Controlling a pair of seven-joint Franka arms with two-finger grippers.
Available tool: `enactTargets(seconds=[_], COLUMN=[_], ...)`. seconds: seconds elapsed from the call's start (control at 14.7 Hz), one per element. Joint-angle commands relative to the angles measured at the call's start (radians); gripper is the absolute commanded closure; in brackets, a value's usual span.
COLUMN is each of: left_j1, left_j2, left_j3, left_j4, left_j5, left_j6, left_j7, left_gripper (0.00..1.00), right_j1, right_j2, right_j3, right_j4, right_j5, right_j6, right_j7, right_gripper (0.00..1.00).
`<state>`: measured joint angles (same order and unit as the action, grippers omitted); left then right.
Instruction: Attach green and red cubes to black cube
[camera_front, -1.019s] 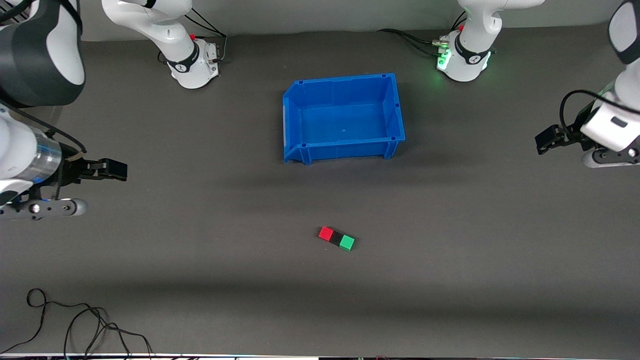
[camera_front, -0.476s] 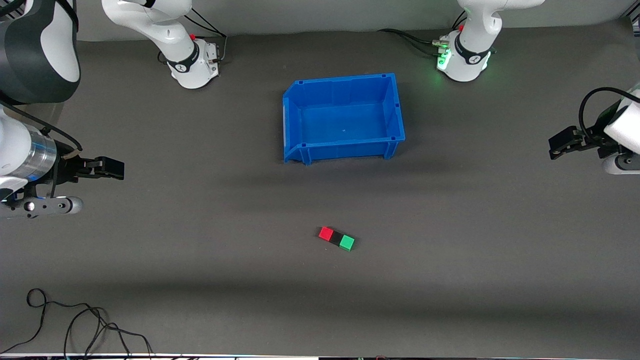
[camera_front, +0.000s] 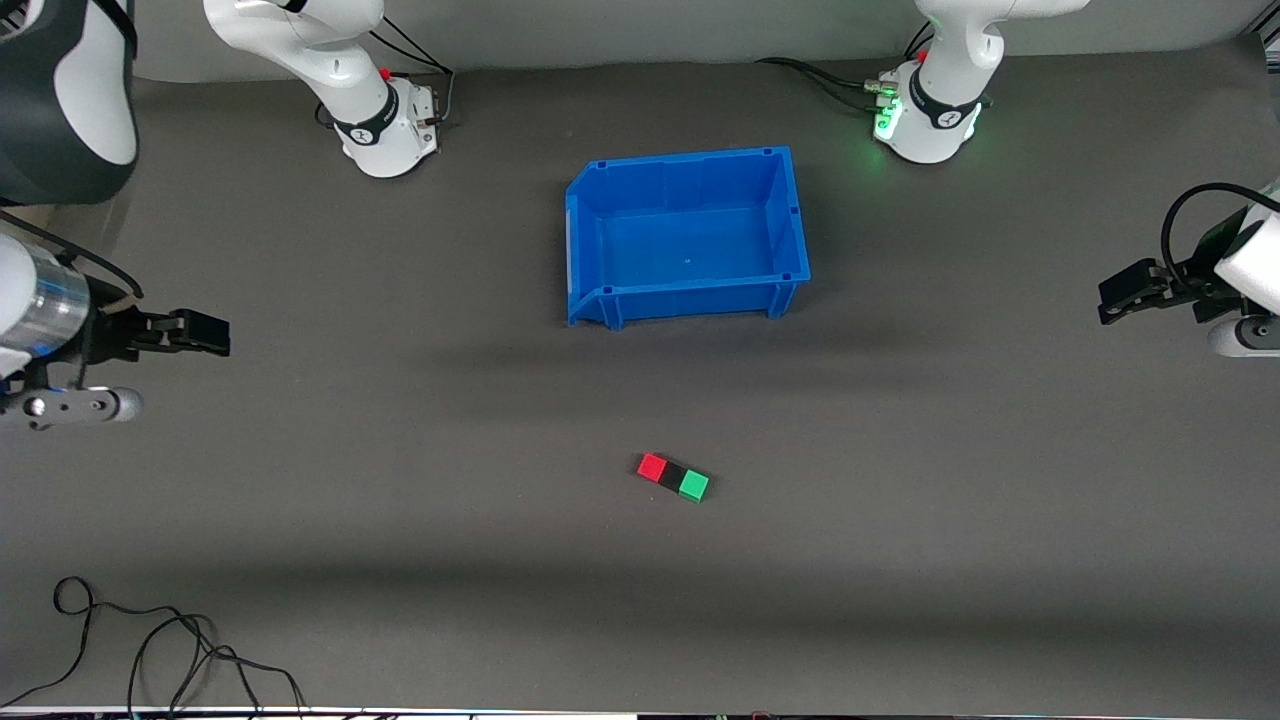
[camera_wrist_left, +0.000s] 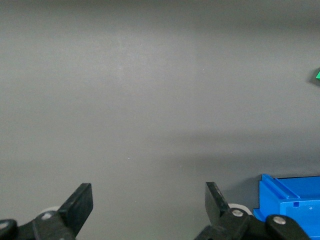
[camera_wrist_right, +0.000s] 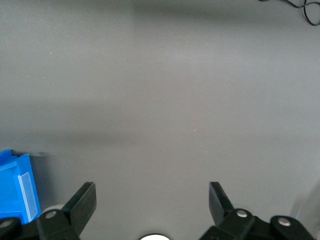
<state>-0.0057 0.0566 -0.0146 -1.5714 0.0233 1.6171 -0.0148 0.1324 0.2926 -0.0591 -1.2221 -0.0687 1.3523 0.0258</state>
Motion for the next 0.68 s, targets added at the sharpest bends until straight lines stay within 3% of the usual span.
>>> enactTargets(seconds=[0.0,0.14,0.34,0.61], left_j1=[0.004,0.003,0.004,0.006], left_j2=[0.023,0.025,0.025,0.029], left_j3=[-0.001,-0.001,-0.001,0.001], left_j4=[0.047,0.05,0.05,0.048], left_j5=[-0.003,0.003,0.003,0.004], left_j6=[-0.031,-0.033,-0.033,-0.033], left_j7=[-0.004,0.001,0.009,0.009], left_gripper=[0.0,0.0,0.0,0.0], right_j1=[-0.033,-0.046,-0.08,-0.089], right_j2=[-0.18,-0.268,-0.352,-0.363], right_j3=[0.025,0.031,0.036,0.05], right_j4=[-0.258,-0.396,-0.508,-0.476], right_j5=[0.017,0.026,0.044,0.043], right_j6=[0.132,0.252,0.362,0.357], right_j7=[-0.02,-0.02,-0.018,-0.014], right_gripper=[0.0,0.0,0.0,0.0])
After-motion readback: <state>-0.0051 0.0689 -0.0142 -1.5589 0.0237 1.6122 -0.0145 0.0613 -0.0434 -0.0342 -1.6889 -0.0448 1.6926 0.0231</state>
